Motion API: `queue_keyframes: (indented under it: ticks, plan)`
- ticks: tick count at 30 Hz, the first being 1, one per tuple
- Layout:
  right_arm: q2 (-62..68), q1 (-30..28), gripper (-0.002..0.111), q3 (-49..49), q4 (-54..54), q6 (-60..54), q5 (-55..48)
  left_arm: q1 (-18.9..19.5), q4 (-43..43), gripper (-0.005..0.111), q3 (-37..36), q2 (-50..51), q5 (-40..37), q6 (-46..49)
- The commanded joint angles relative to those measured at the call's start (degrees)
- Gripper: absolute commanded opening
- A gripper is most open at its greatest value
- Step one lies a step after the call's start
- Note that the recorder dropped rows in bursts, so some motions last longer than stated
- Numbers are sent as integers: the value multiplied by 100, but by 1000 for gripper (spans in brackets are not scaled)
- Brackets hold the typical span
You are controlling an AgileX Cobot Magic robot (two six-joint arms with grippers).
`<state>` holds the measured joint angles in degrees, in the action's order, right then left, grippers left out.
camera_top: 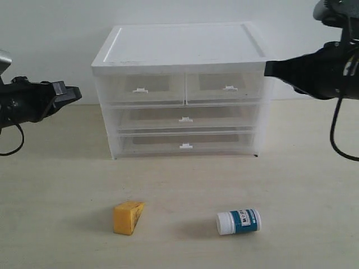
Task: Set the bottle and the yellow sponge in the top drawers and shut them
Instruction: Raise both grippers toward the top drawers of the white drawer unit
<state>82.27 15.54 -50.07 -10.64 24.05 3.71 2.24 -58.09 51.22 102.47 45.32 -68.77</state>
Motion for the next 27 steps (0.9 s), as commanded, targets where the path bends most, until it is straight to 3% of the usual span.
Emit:
queue_keyframes:
  ticks: [1, 7, 13, 18, 21, 27]
  plan:
    - [448, 48, 0, -296, -53, 145, 88, -5, -353, 4, 233, 193, 87, -390]
    - [823, 48, 0, -613, -84, 13, -371, -5, -1289, 4, 598, 501, 574, -1267]
    - [823, 37, 0, -1038, 229, -1393, -1924, 133, -1653, 4, 598, 371, 640, -1481]
    - [823, 37, 0, -1446, 2159, -3152, -2385, 201, -2058, 4, 611, 254, 960, -1725]
    - [877, -22, 0, -1735, 3913, -4976, -3288, 122, -2413, 4, 715, 254, 1137, -1879]
    - [1197, -805, 0, -1927, 6640, -6576, -4522, 86, -3003, 4, 922, 350, 1229, -2304]
